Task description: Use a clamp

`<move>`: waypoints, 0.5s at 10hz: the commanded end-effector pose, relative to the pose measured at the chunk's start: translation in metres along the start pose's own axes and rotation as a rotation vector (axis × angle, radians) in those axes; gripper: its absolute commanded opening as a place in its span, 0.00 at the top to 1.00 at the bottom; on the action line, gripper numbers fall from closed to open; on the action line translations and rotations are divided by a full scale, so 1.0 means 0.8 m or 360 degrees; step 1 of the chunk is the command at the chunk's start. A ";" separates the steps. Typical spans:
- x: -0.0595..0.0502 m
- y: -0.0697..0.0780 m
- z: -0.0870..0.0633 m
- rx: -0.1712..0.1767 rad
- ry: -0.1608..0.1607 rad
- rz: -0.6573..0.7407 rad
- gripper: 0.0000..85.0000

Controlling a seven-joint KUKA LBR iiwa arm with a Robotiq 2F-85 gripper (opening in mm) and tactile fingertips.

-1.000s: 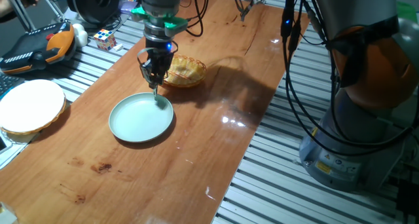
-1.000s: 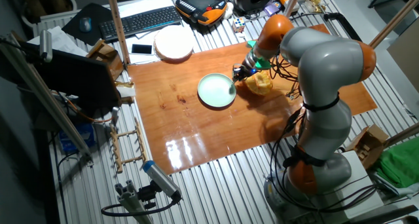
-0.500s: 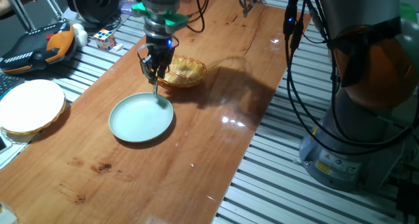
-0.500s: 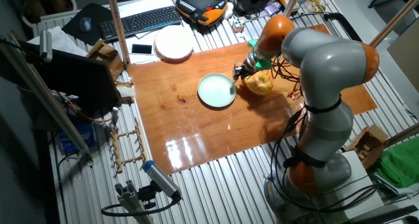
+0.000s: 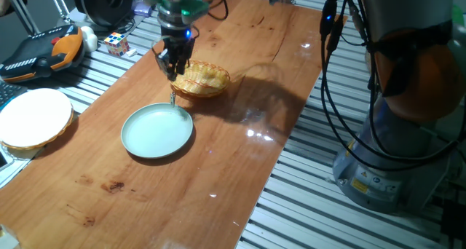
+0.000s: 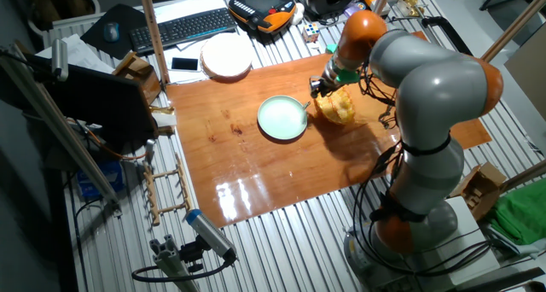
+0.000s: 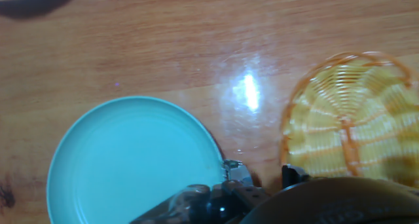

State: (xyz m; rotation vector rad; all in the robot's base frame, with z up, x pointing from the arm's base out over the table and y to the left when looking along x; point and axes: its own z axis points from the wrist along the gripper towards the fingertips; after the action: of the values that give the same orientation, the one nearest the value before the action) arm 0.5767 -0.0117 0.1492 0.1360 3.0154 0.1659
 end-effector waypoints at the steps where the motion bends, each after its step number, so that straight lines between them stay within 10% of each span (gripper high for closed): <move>1: -0.001 -0.003 -0.008 0.0018 0.0007 -0.0010 0.67; 5: 0.005 -0.012 -0.036 0.0052 0.0011 -0.0043 0.96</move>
State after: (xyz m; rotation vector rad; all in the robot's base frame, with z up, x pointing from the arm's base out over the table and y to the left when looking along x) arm 0.5685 -0.0237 0.1765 0.0980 3.0281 0.1145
